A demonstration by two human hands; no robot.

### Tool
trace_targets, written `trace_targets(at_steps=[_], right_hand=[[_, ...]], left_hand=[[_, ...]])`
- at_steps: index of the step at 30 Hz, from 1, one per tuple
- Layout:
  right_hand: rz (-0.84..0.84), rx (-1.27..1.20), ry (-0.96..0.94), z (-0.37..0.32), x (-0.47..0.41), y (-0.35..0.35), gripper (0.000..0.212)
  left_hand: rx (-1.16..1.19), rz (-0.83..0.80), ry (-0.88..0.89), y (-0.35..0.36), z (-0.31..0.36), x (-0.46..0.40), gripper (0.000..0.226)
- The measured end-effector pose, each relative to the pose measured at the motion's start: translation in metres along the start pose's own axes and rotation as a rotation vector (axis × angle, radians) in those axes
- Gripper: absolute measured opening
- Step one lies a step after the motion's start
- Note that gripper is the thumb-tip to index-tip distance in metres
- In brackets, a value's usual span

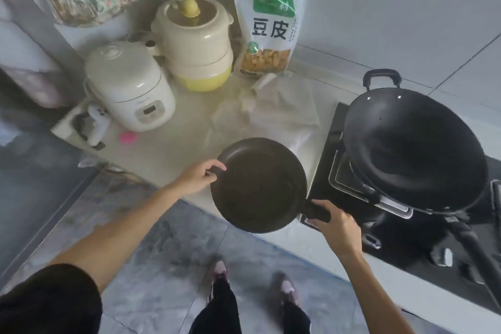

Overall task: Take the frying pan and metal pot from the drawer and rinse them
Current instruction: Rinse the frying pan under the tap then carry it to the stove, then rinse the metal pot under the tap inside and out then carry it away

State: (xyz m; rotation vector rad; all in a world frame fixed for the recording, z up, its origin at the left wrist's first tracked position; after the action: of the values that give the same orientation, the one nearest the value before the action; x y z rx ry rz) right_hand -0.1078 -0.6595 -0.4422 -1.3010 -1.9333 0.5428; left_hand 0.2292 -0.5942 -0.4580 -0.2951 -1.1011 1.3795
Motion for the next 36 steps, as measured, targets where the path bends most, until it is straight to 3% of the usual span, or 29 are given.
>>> trace_targets(at_steps=[7, 15, 21, 27, 36], right_hand=[[0.028, 0.060, 0.098, 0.012, -0.009, 0.026, 0.046], [0.125, 0.109, -0.016, 0.008, 0.001, 0.033, 0.046], [0.042, 0.147, -0.062, -0.015, 0.056, 0.036, 0.055], [0.110, 0.068, -0.130, -0.044, 0.182, -0.002, 0.044], [0.414, 0.057, -0.405, -0.141, 0.369, -0.111, 0.043]], left_hand=[[-0.062, -0.027, 0.095, 0.017, -0.028, -0.025, 0.039], [-0.095, -0.045, 0.161, 0.026, -0.026, -0.024, 0.039], [-0.168, 0.055, 0.112, 0.018, -0.013, 0.005, 0.047], [-0.293, 0.111, 0.084, -0.005, 0.026, 0.137, 0.056], [-0.397, 0.537, 0.163, -0.124, 0.103, 0.375, 0.047]])
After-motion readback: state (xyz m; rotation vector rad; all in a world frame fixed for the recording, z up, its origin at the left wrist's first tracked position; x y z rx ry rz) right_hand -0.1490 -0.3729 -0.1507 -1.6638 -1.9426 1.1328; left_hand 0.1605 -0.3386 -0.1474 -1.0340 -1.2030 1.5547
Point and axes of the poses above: each hand's wrist, its own x-axis away from the middle knuckle, its own y-axis out of the palm, z = x × y, the point moved 8 cm from there along -x, towards the middle knuckle, and after that the axes turned 13 degrees about -x, right-handed, at the moved point
